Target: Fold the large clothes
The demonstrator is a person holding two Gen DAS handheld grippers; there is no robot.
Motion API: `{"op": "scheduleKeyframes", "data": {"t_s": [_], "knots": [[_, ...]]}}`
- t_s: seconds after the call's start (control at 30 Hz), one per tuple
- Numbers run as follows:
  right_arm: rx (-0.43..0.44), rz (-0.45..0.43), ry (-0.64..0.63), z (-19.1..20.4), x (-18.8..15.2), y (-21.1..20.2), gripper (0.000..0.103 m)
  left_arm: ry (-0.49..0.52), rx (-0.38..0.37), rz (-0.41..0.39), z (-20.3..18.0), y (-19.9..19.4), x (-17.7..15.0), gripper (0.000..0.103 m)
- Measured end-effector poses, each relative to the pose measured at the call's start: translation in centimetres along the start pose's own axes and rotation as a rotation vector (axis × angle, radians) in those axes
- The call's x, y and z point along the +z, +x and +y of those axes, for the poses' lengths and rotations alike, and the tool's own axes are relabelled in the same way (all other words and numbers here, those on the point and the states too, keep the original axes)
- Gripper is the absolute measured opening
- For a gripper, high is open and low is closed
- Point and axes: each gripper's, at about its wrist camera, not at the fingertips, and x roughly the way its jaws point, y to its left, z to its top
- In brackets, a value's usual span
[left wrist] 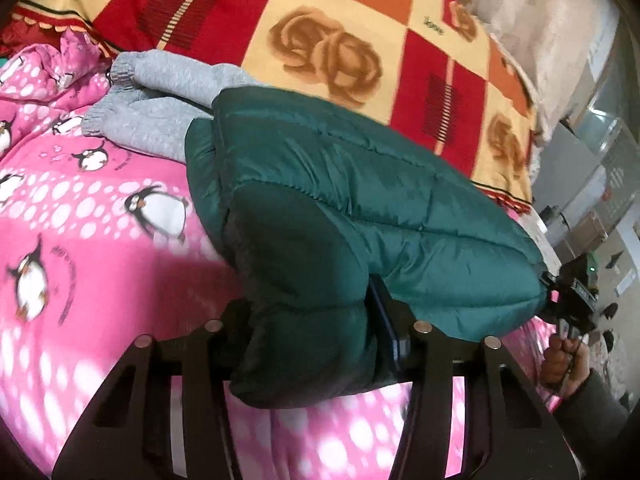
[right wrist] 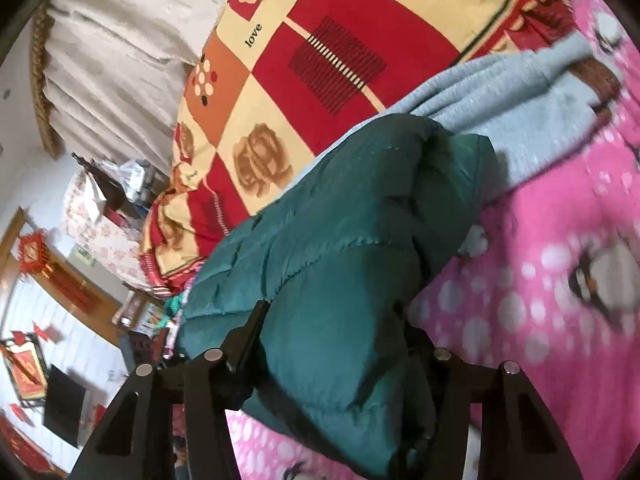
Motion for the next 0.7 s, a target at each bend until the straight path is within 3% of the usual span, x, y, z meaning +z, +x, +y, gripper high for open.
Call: {"op": "scheduleKeyframes", "data": {"t_s": [0.23, 0.4, 0.47, 0.53, 0.63, 0.7], "knots": [[0.058, 0.010, 0.036, 0.2, -3.8, -3.7, 0.052, -0.005, -0.059, 0.039, -0.5, -2.8, -3.9, 0.046], [0.069, 0.023, 0.051, 0.1, -6.3, -4.9, 0.052, -0.023, -0.081, 0.036, -0.2, -3.1, -4.9, 0.048], [0.042, 0.028, 0.047, 0.2, -6.4, -4.8, 0.057, -0.043, -0.077, 0.044, 0.3, -2.8, -4.8, 0.064], [-0.010, 0.035, 0.070, 0.2, -6.2, -4.7, 0.076, -0.089, -0.070, 0.064, 1.1, -2.8, -4.7, 0.074], [-0.016, 0.053, 0.137, 0.3, -6.0, -5.3, 0.077, -0.119, -0.034, 0.092, 1.3, -4.1, -4.4, 0.076], [-0.054, 0.048, 0.140, 1.3, -6.0, -7.1, 0.077, -0.080, 0.003, 0.062, 0.8, -6.6, -4.2, 0.076]]}}
